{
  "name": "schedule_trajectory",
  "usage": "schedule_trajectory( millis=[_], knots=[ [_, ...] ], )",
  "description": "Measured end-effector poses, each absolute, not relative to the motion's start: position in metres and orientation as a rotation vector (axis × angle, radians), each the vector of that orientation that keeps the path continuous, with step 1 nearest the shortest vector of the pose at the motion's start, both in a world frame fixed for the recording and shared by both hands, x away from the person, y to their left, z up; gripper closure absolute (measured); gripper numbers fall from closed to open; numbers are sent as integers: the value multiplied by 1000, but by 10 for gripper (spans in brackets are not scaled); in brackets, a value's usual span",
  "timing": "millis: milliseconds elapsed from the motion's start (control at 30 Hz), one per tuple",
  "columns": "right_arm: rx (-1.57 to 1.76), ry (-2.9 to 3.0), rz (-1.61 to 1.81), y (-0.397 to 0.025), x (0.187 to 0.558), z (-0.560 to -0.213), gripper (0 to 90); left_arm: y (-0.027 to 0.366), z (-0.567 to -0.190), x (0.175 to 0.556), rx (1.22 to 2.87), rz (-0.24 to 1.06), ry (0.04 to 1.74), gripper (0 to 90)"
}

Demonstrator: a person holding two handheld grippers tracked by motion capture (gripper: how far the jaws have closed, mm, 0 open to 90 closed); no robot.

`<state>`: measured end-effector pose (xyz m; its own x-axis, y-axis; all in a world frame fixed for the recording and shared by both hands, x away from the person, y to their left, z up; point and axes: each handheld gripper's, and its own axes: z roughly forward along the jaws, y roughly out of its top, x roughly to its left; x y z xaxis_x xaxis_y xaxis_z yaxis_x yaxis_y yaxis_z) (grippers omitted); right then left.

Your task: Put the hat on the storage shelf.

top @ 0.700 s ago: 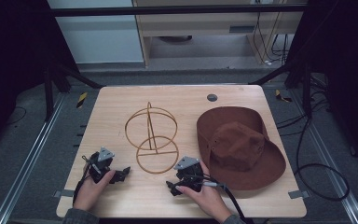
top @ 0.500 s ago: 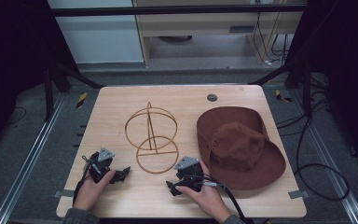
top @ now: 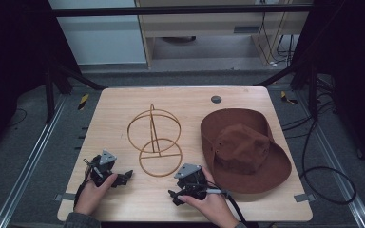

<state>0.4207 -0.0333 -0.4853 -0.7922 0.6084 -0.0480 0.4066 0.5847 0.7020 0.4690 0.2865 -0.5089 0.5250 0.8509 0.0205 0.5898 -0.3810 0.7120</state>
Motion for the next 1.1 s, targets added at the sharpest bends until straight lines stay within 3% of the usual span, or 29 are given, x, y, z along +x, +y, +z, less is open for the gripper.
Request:
schedule_trajectory(
  millis=[467, 667, 1100],
  knots=[
    [796, 2550, 979, -83, 410, -413, 83, 287, -509, 469, 2110, 512, 1164, 0],
    [835, 2499, 924, -117, 428, -388, 98, 287, -509, 468, 2113, 512, 1162, 0],
    [992, 2444, 837, -192, 470, -369, 136, 287, -509, 468, 2112, 514, 1162, 0]
  ],
)
